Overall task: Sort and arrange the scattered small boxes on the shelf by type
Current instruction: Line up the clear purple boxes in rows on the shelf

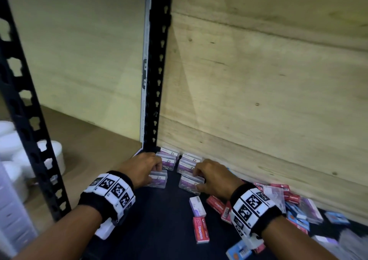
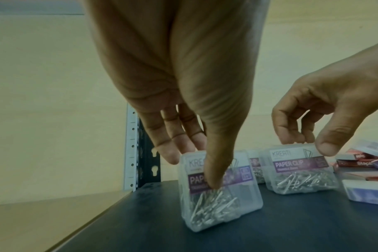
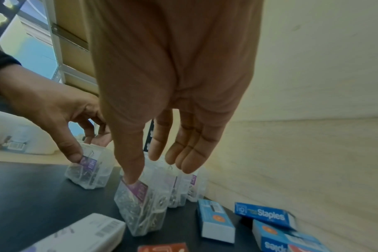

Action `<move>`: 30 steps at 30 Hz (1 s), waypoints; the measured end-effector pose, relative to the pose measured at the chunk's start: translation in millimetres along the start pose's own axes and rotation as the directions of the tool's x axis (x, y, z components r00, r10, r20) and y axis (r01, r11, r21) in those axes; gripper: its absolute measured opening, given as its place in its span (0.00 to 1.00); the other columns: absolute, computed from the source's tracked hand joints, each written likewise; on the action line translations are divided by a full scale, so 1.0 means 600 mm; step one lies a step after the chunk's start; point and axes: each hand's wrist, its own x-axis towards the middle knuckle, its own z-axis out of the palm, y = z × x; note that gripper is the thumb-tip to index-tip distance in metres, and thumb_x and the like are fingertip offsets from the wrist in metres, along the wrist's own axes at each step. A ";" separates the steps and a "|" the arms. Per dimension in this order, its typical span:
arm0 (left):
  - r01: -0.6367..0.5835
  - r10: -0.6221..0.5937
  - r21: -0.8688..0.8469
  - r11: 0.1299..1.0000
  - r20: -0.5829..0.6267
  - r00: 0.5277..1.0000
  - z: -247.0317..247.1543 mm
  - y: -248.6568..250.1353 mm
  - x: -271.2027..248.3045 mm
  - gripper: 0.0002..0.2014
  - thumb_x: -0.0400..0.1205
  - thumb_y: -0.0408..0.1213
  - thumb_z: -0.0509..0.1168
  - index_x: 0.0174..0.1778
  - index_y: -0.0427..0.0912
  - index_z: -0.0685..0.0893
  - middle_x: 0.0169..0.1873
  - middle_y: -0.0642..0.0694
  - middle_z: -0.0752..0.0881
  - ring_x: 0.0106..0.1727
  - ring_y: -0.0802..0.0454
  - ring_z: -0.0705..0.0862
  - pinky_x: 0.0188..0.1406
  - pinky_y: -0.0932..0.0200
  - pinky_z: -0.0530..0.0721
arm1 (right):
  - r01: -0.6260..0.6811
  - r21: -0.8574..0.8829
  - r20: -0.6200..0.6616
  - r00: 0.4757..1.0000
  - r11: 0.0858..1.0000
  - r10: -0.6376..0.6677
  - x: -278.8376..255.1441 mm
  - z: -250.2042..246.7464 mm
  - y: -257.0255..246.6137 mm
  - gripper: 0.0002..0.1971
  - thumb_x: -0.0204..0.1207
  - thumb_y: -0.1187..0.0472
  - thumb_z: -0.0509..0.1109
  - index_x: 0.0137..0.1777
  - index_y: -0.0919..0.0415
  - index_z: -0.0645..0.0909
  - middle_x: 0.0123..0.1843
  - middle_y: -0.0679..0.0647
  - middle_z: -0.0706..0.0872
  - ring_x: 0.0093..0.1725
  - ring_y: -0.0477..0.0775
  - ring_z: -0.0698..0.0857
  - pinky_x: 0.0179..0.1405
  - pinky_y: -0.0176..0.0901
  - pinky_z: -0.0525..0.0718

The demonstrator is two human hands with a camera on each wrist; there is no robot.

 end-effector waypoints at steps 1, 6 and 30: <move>-0.006 0.006 0.005 1.000 -0.003 1.000 0.000 0.001 0.003 0.14 0.74 0.31 0.71 0.52 0.52 0.81 0.50 0.58 0.76 0.51 0.60 0.75 0.49 0.64 0.78 | -0.002 -0.002 -0.009 1.000 1.000 0.002 -0.002 0.001 0.002 0.17 0.75 0.54 0.77 0.62 0.53 0.81 0.58 0.49 0.80 0.51 0.46 0.75 0.48 0.35 0.71; -0.033 0.034 0.035 0.999 -0.015 0.999 0.003 0.001 0.022 0.13 0.76 0.34 0.72 0.54 0.51 0.80 0.49 0.58 0.75 0.50 0.60 0.73 0.47 0.65 0.74 | -0.011 0.037 -0.074 0.997 0.999 0.014 0.001 0.013 0.005 0.13 0.74 0.57 0.78 0.57 0.53 0.83 0.53 0.47 0.80 0.50 0.46 0.78 0.44 0.33 0.71; -0.034 0.019 -0.172 0.984 -0.087 0.996 -0.048 -0.040 0.085 0.09 0.79 0.36 0.72 0.52 0.52 0.86 0.44 0.55 0.83 0.43 0.59 0.82 0.44 0.68 0.79 | -0.088 0.163 -0.145 0.983 0.983 0.113 0.047 -0.032 0.040 0.06 0.79 0.55 0.73 0.53 0.52 0.88 0.49 0.47 0.90 0.49 0.48 0.88 0.47 0.36 0.80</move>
